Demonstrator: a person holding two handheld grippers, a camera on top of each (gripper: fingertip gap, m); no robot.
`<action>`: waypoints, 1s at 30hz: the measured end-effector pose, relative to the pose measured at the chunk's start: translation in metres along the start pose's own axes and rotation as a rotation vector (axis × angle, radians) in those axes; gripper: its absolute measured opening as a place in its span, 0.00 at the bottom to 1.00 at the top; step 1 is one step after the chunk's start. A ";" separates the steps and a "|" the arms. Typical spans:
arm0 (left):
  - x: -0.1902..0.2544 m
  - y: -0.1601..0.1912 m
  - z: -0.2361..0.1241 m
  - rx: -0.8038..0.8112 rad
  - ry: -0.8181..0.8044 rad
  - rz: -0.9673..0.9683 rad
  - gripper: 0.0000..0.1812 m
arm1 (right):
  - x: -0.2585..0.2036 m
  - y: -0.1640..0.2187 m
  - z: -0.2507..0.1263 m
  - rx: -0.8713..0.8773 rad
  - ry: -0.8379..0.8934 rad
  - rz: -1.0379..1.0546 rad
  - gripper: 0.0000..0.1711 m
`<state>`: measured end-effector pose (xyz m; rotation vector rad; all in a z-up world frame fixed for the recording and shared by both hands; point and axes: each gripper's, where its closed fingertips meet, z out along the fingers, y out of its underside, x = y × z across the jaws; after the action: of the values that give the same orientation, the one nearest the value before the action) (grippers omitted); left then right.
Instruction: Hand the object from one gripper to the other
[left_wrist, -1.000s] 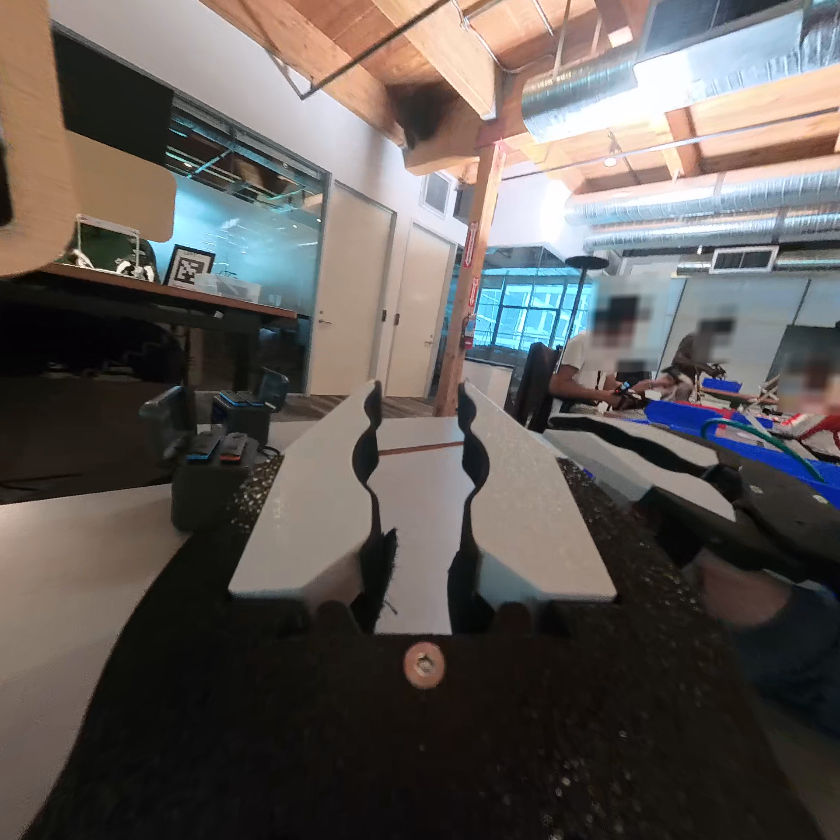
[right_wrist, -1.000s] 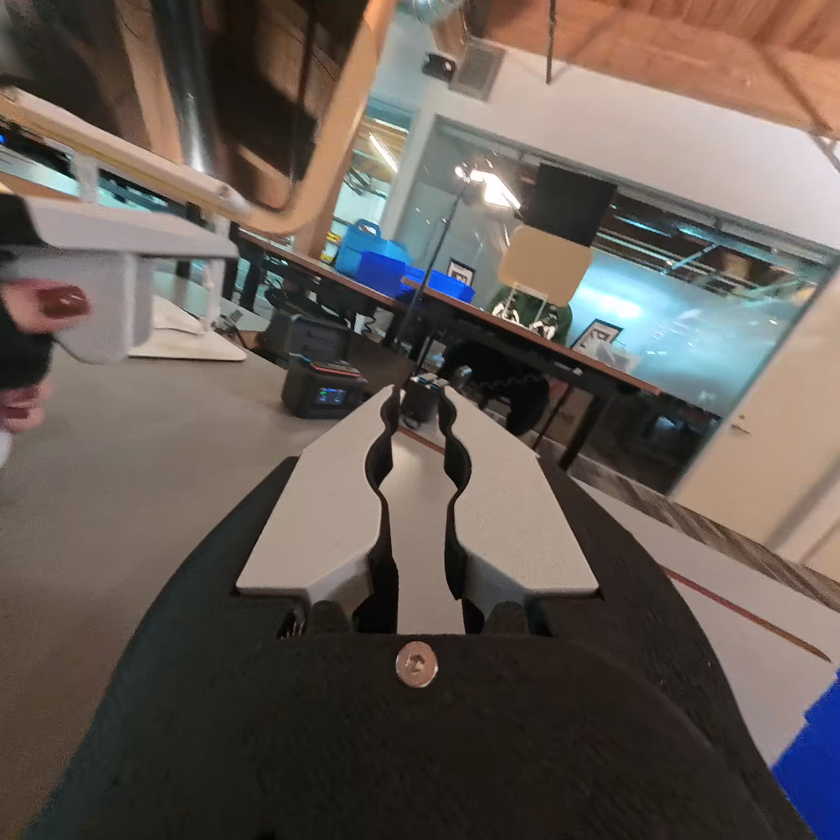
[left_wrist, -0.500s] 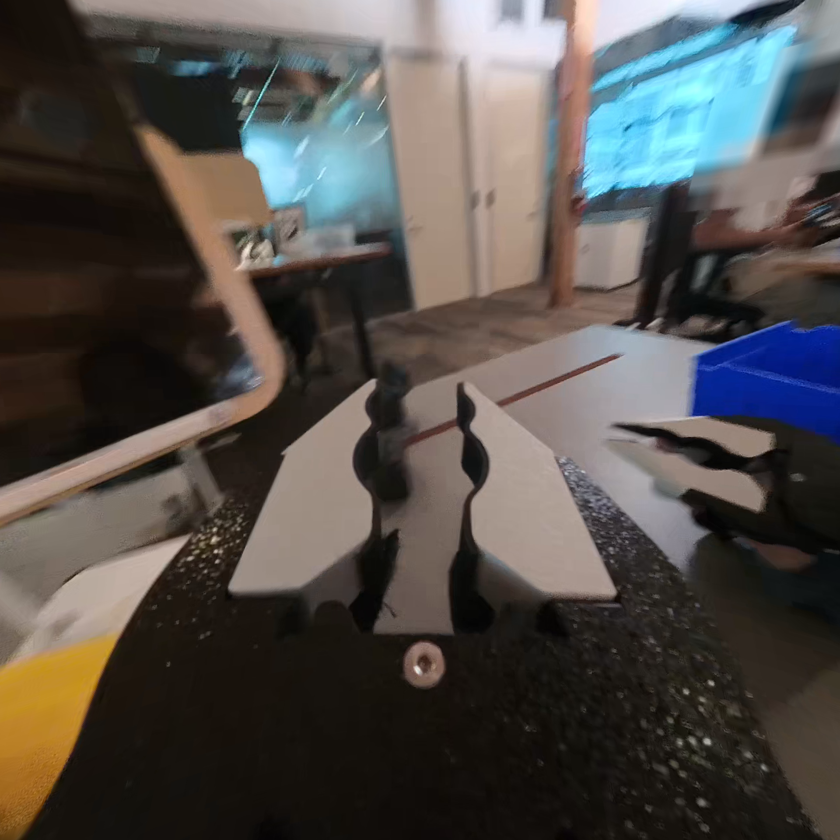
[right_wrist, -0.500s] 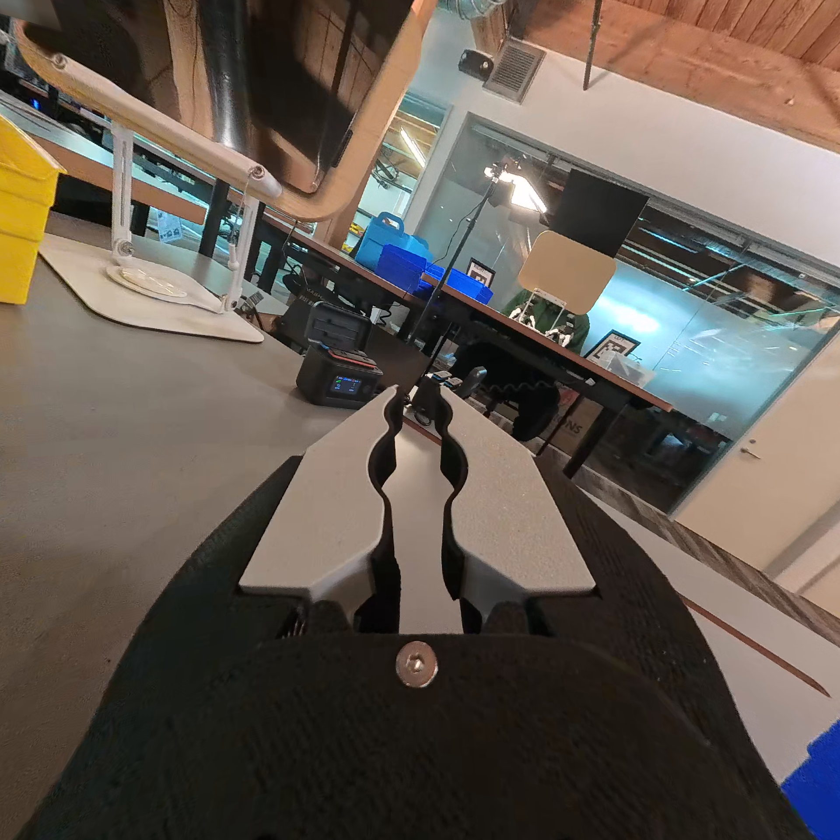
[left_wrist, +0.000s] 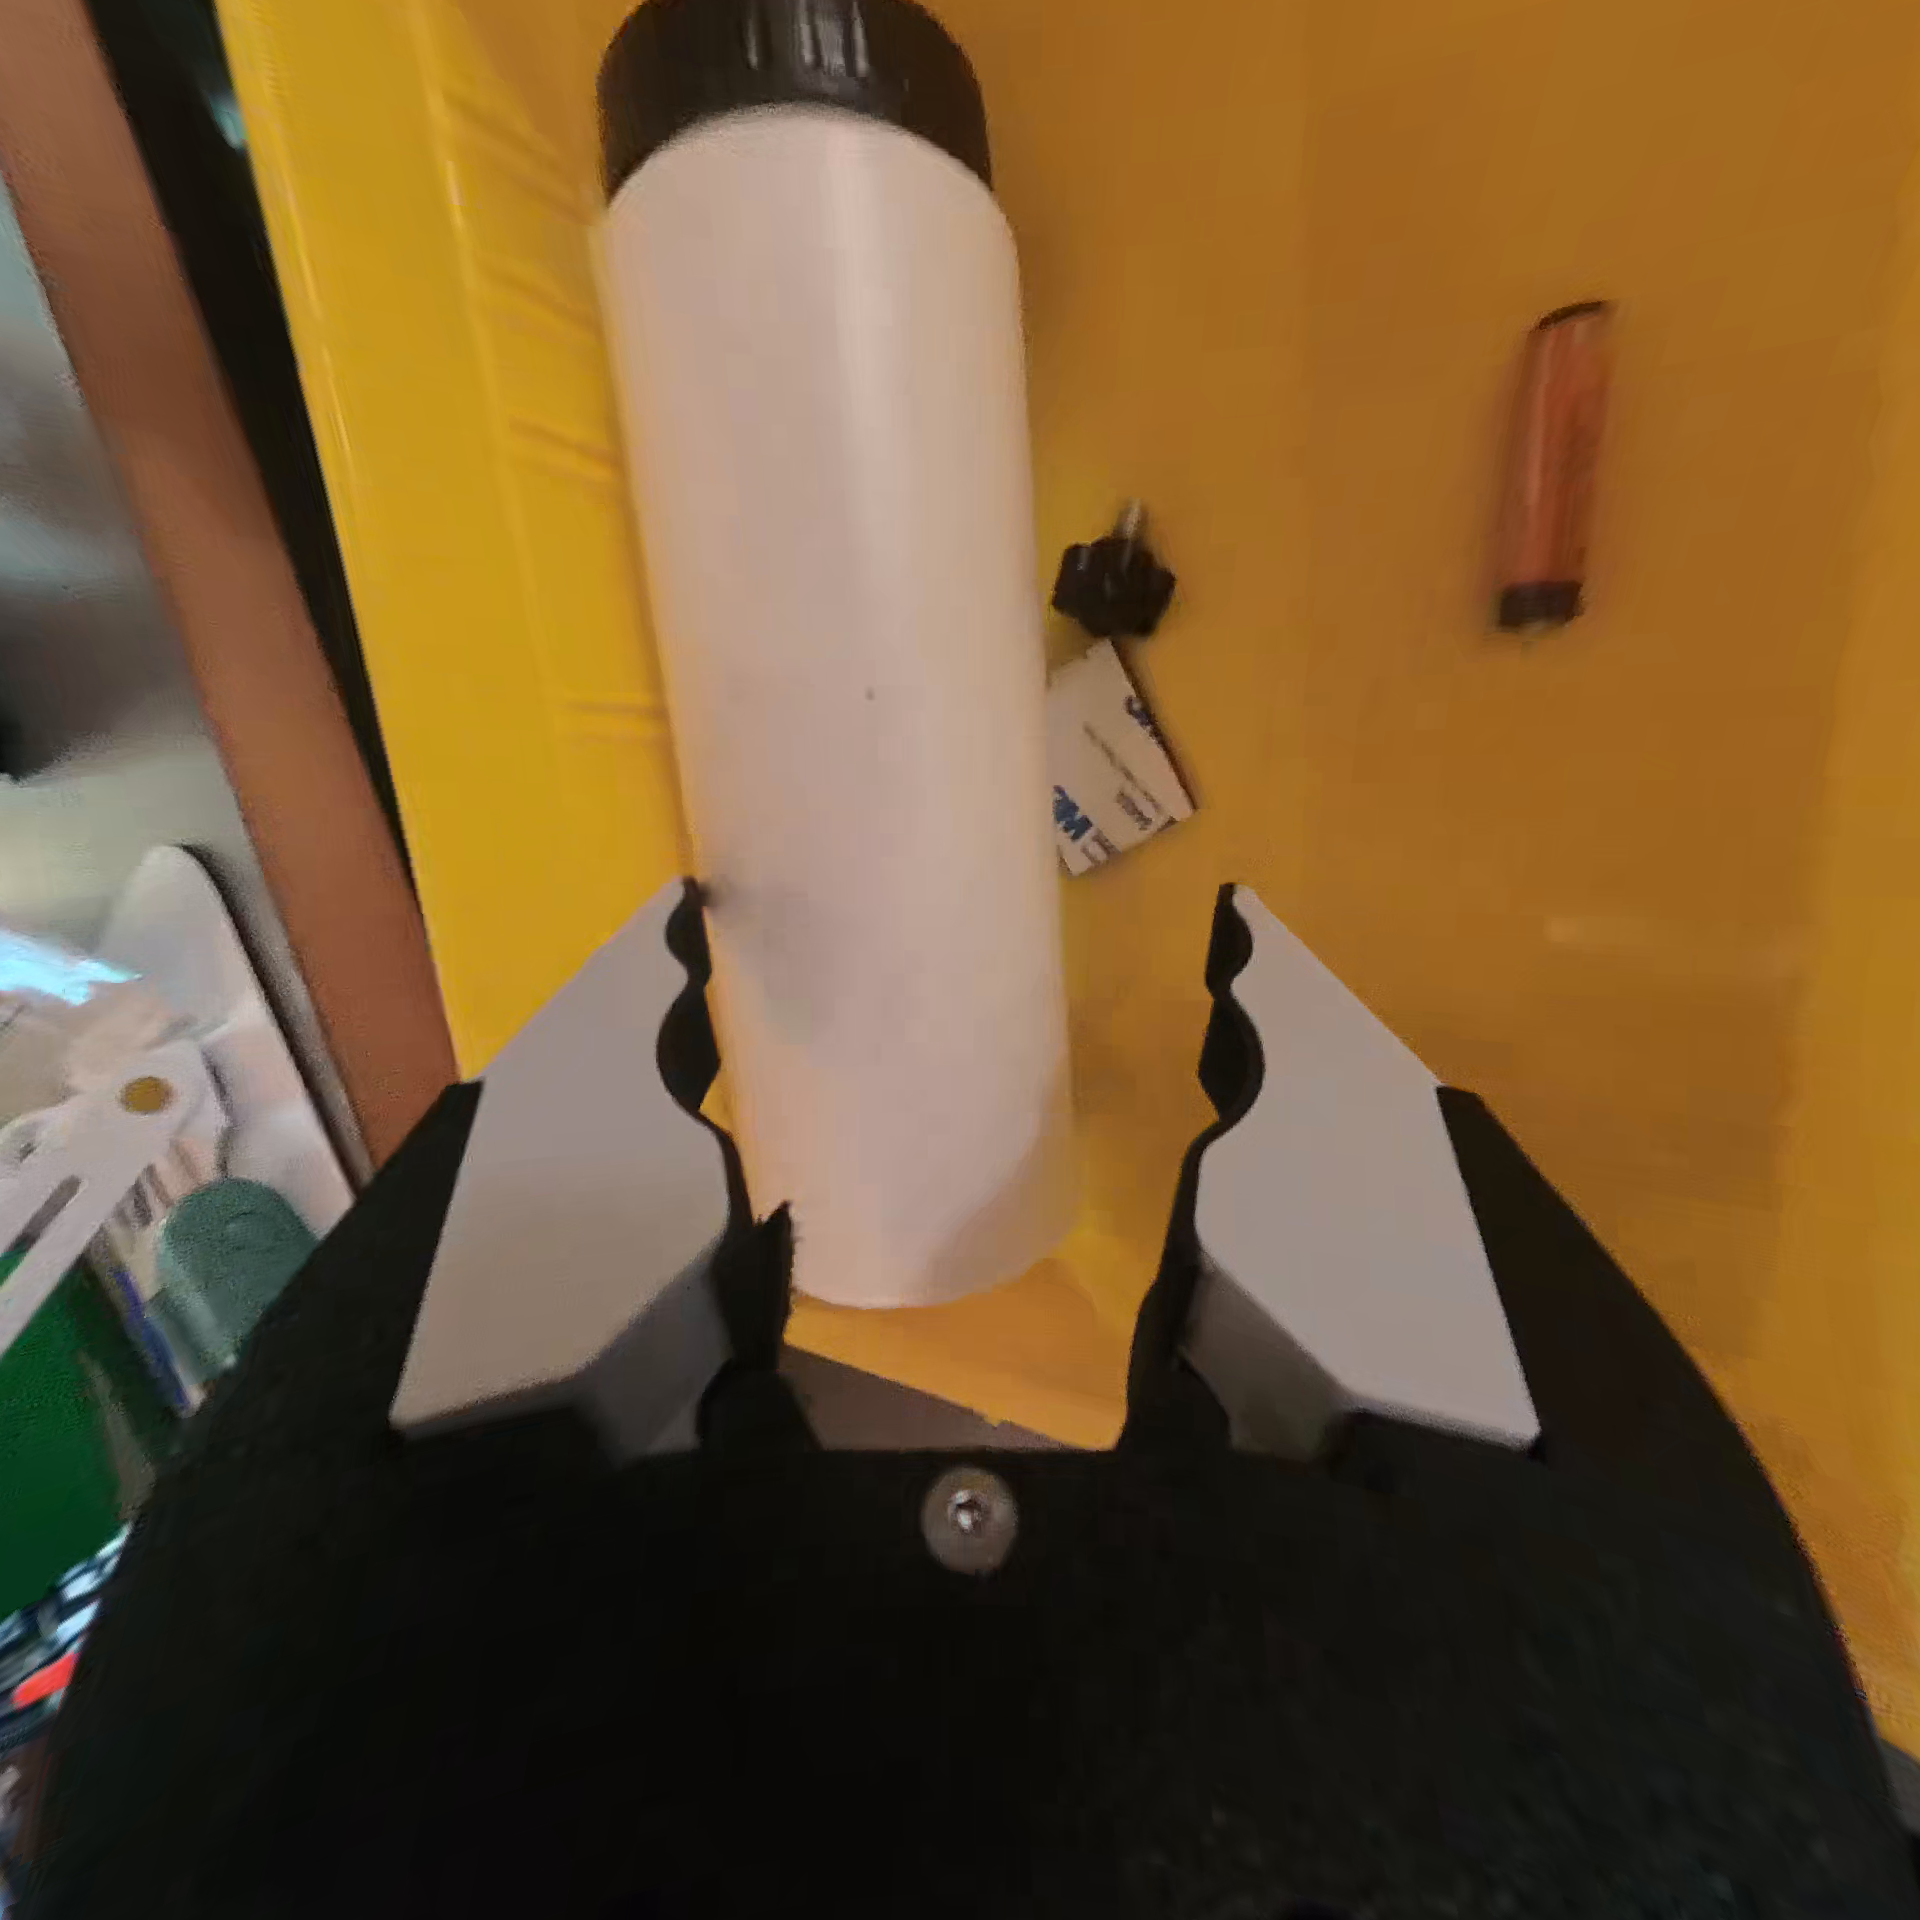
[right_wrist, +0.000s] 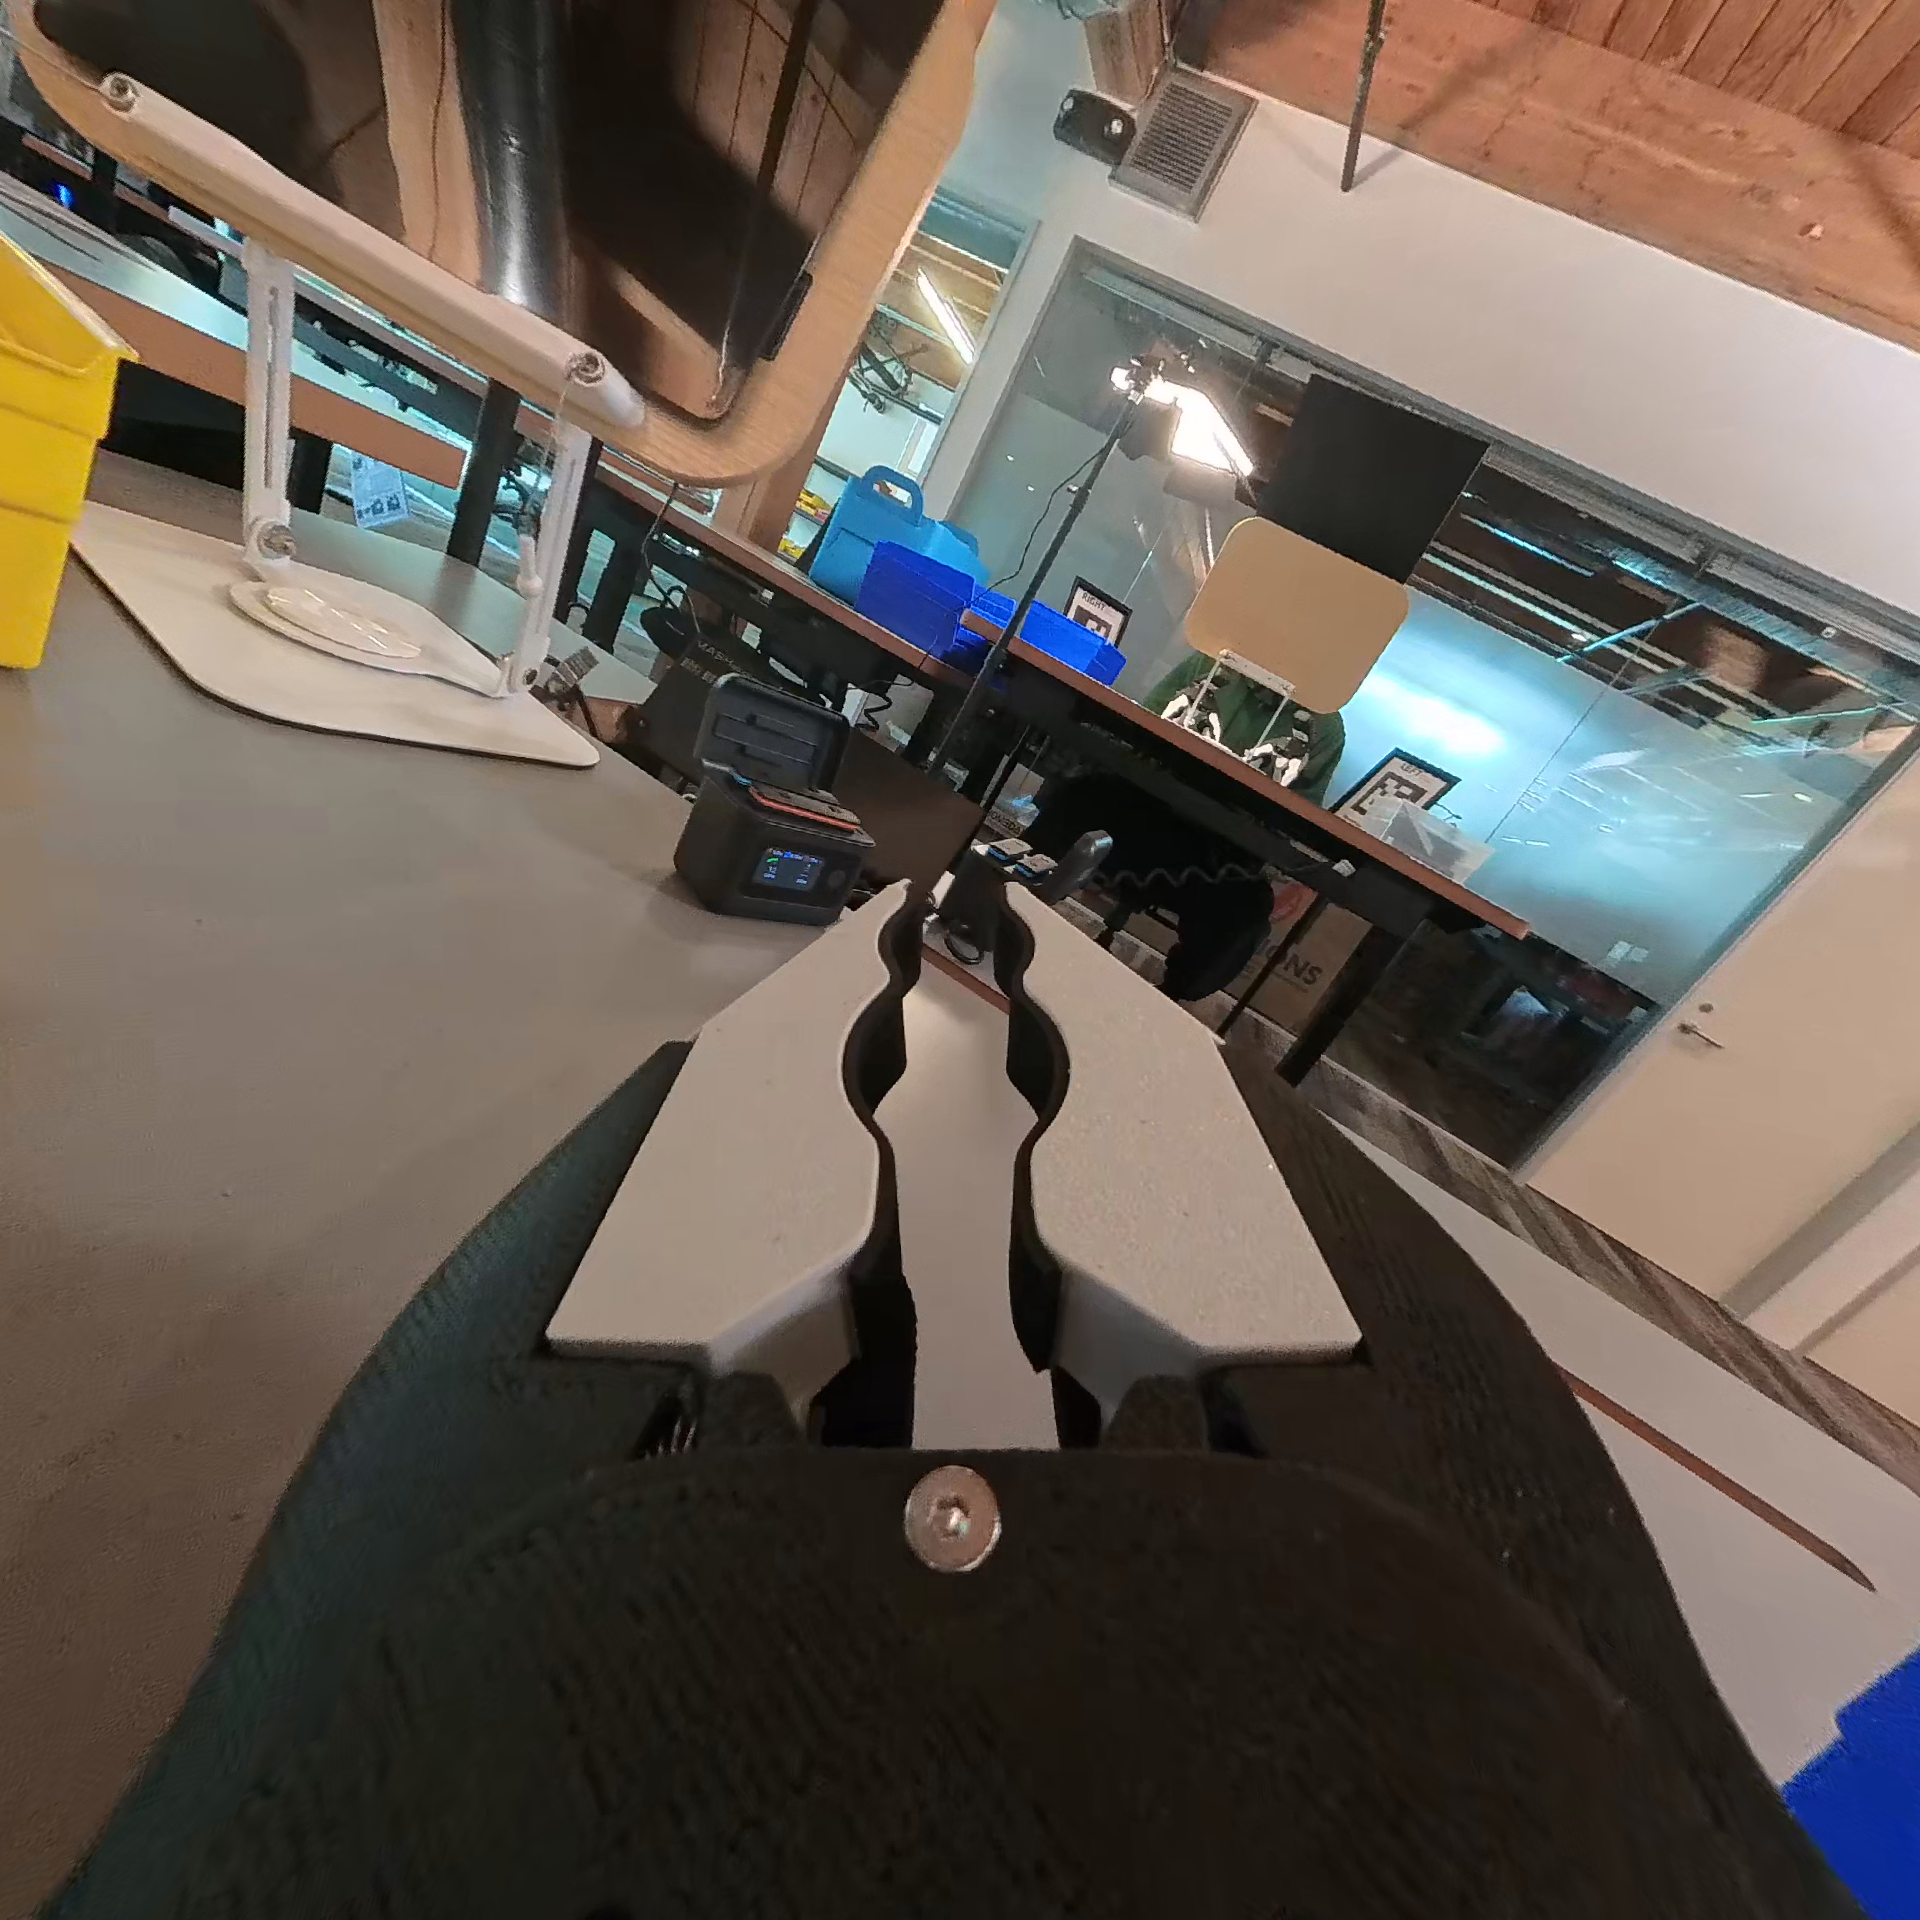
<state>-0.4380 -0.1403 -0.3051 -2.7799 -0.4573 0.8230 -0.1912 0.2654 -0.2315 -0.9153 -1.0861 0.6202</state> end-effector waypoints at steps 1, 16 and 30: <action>-0.004 0.002 0.002 -0.012 -0.037 0.006 0.49 | -0.001 0.000 0.000 0.000 -0.003 -0.002 0.06; -0.047 -0.004 0.006 0.045 -0.308 0.107 0.43 | -0.005 -0.001 0.001 0.007 -0.032 -0.007 0.06; 0.096 -0.161 -0.175 1.014 0.151 0.033 0.43 | -0.077 -0.094 -0.026 0.211 -0.708 0.715 0.47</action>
<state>-0.3018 0.0236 -0.1630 -1.8751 0.0536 0.5950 -0.1953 0.1478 -0.1915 -0.9111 -1.2615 1.7126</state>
